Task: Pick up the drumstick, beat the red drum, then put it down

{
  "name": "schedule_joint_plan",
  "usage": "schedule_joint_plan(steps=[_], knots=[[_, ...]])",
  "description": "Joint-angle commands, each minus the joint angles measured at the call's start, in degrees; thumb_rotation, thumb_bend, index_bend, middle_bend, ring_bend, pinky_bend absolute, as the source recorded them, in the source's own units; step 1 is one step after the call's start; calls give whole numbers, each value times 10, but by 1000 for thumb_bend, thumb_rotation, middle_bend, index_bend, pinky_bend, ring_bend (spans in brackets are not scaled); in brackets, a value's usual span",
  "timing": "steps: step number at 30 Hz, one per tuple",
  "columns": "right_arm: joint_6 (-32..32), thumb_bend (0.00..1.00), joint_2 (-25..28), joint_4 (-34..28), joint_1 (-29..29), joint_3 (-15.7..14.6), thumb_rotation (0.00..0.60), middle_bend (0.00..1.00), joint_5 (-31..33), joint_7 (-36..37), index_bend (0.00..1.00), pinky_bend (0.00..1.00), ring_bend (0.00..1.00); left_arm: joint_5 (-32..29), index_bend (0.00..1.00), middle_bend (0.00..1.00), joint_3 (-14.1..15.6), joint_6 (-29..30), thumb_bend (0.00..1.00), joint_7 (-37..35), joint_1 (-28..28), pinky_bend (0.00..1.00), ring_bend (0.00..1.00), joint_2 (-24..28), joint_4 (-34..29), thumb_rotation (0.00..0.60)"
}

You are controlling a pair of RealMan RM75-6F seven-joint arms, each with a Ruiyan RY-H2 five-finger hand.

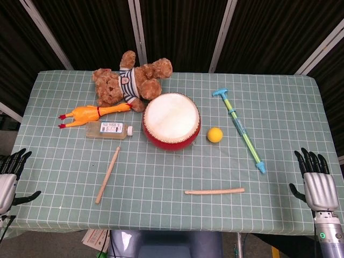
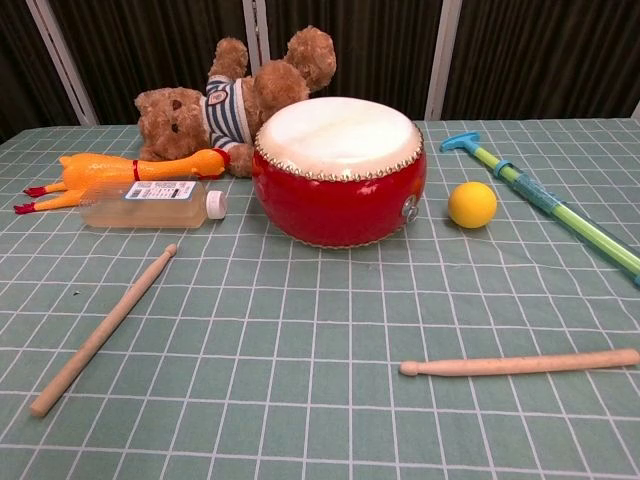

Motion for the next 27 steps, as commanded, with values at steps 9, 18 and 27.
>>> schedule_joint_plan(steps=[9,18,27], knots=[[4,305,0,1,-1,0,600,10,-6,6,0,46,3,0,0,0,0,0,23,0,0,27,0,0,0,600],[5,305,3,4,5,-13,600,303,-50,36,0,344,337,-4,0,0,0,-6,23,-2,-2,27,0,0,0,600],[-35,306,-6,-12,27,-40,600,993,-93,-1,280,932,998,-1,0,0,1,-6,23,5,-3,27,0,-1,-3,600]])
